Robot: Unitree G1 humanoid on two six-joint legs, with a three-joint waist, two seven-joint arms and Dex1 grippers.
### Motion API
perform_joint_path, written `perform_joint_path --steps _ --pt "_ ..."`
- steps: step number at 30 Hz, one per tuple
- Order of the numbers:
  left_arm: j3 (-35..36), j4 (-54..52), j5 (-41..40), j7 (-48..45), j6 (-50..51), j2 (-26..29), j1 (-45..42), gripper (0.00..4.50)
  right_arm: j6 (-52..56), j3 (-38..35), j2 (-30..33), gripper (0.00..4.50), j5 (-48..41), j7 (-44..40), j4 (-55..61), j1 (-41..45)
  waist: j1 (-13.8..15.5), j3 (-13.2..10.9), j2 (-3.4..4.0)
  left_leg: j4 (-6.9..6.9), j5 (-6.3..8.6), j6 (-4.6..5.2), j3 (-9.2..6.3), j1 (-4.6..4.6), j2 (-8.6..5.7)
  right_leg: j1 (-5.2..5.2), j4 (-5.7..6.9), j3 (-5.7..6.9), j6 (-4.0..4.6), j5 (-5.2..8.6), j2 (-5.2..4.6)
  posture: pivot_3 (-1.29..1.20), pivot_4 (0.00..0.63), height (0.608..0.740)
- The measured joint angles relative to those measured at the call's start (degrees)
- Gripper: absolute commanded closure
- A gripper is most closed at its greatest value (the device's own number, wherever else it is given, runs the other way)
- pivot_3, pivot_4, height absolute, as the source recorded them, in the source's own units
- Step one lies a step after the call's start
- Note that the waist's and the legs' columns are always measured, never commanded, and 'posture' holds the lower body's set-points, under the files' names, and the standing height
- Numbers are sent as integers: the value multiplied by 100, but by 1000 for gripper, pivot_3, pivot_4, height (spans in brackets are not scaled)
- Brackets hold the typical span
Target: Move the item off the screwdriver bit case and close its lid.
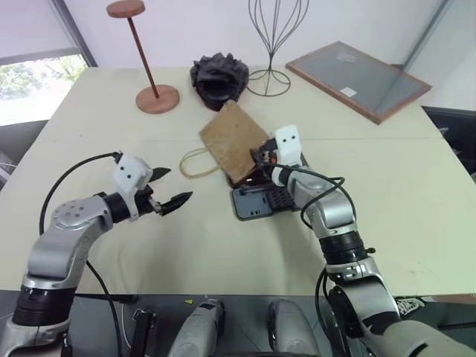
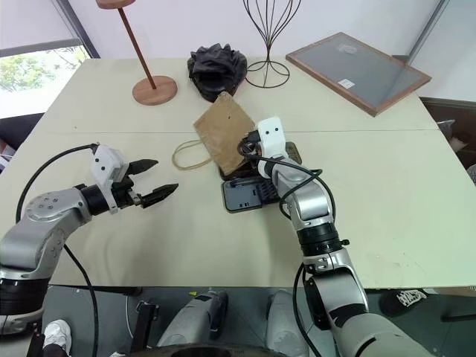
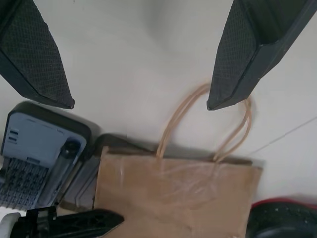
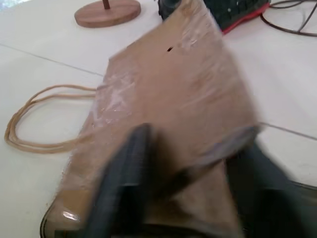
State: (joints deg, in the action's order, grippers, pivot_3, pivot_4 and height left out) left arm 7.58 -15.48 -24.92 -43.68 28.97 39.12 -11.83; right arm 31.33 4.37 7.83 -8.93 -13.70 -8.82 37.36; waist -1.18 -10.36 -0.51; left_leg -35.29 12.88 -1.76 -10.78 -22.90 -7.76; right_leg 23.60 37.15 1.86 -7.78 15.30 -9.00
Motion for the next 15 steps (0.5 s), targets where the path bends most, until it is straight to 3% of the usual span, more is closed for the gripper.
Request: perform_joint_path --steps 1,10,15 --pt "0 -22 12 9 -35 0 1 0 -27 -2 -2 4472 26 4 -13 0 0 0 0 0 0 0 2 0 3 1 0 -1 2 -1 3 0 150 740" --pt "-16 50 120 36 -200 -110 -58 0 3 -197 -45 4472 81 283 -31 50 0 0 2 4 1 1 15 6 31 6 1 -8 20 -13 27 0 150 740" --pt "-164 207 236 36 -351 -244 -231 0 -40 -1091 1 4472 -55 992 379 284 34 -1 2 6 0 -1 16 5 32 7 -2 -10 21 -15 29 0 150 740"
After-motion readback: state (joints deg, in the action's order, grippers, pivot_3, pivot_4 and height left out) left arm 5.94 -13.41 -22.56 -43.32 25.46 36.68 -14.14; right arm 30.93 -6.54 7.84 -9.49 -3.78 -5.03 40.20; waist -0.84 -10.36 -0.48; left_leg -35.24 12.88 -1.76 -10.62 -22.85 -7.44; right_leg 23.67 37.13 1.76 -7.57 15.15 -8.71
